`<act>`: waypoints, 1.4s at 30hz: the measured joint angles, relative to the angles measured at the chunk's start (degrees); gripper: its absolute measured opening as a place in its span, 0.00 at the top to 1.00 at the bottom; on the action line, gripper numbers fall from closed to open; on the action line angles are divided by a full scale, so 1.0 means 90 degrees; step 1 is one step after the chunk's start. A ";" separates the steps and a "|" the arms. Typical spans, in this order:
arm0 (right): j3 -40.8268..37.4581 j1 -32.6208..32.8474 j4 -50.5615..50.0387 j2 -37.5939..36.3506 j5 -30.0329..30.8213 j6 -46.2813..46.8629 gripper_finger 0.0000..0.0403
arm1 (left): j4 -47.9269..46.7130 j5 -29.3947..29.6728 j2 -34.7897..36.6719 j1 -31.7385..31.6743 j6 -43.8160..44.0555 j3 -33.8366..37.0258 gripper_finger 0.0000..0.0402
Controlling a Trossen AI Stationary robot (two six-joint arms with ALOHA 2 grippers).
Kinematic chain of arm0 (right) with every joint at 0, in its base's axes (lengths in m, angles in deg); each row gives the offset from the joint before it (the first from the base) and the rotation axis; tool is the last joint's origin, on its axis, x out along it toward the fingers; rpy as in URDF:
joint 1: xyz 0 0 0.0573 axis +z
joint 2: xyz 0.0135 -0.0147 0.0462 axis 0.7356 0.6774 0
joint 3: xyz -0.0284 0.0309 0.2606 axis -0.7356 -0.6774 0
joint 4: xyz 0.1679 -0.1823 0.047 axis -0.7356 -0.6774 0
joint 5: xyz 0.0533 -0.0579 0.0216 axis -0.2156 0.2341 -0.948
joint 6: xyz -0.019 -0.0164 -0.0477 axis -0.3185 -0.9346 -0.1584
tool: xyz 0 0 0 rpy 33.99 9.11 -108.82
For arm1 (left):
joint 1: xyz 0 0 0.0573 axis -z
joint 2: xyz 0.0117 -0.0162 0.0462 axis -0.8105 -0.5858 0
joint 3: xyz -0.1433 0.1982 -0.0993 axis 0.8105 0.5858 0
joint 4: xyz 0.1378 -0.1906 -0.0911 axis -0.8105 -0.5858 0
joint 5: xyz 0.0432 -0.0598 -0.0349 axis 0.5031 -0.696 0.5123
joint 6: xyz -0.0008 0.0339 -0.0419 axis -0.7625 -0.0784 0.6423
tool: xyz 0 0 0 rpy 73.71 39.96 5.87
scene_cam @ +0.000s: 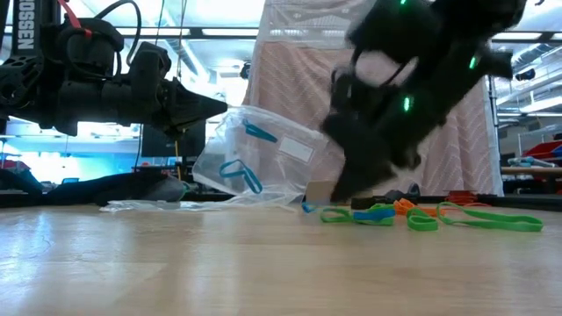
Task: Sort rubber bands
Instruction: Put the blue rubber band into the transparent zip bag
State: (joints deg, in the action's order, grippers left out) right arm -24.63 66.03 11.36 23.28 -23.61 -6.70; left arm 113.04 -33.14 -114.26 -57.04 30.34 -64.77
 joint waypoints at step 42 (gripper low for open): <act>0.0019 -0.0673 0.1891 -0.1498 -0.1069 -0.3503 1.00 | -0.0093 -0.0002 0.0000 0.0000 -0.0019 0.0000 1.00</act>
State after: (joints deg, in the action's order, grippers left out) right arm -24.46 59.97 28.38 9.80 -33.23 -38.23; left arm 112.20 -33.16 -114.26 -57.04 30.17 -64.77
